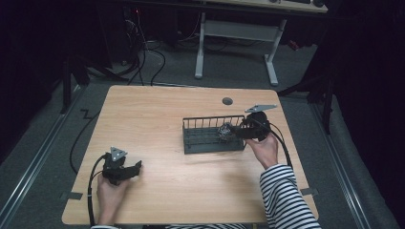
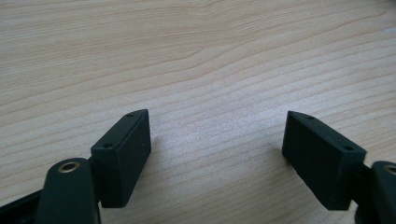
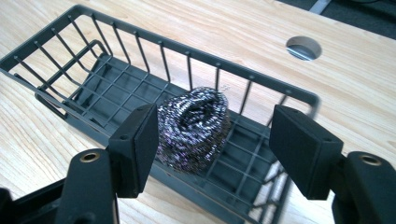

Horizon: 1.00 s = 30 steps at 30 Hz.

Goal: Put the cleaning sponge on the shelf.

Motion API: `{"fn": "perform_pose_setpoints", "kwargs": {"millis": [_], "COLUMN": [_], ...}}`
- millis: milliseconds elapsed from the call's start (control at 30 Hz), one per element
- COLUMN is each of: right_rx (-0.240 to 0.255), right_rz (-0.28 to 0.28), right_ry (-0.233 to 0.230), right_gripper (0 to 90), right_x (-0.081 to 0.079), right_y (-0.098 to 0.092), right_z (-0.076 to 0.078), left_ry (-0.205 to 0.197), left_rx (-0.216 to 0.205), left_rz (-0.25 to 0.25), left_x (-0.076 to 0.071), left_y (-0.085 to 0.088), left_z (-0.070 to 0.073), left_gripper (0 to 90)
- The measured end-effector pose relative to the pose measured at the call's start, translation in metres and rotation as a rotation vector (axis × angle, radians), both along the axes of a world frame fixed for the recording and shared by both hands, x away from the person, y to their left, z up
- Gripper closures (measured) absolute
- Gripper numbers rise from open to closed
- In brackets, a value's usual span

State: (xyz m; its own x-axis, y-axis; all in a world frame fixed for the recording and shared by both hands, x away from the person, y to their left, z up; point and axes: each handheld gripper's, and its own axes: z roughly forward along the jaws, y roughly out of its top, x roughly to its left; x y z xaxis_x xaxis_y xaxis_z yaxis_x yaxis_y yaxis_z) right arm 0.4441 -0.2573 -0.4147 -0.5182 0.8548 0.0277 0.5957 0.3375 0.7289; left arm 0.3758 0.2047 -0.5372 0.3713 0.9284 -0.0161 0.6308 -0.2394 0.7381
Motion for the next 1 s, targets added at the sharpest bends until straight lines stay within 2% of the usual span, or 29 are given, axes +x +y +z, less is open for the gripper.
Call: {"fn": "perform_pose_setpoints", "kwargs": {"millis": [67,267,567,833,1000], "right_rx": [0.012,0.029,0.069,0.053,0.052], "right_rz": [-0.003,-0.035,-0.067,-0.071,-0.082], "right_ry": [-0.017,-0.019,-0.060,-0.084,-0.083], "right_gripper": [35.0,35.3,36.2,36.3,36.6], "right_x": [-0.003,-0.012,-0.031,-0.047,-0.057], "right_y": [-0.005,-0.022,-0.044,-0.054,-0.061], "right_z": [0.003,0.001,0.009,0.015,0.008], "left_ry": [0.000,0.001,0.000,0.000,0.001], "left_rx": [0.000,0.000,0.000,0.001,0.000], "left_rz": [0.000,0.000,0.000,0.000,0.000], "left_x": [0.000,0.000,0.000,0.000,0.000], "left_y": [0.000,0.000,0.000,0.000,0.000], "left_z": [0.000,0.000,0.000,0.000,0.000], "left_gripper": [24.0,24.0,24.0,24.0,24.1]}}
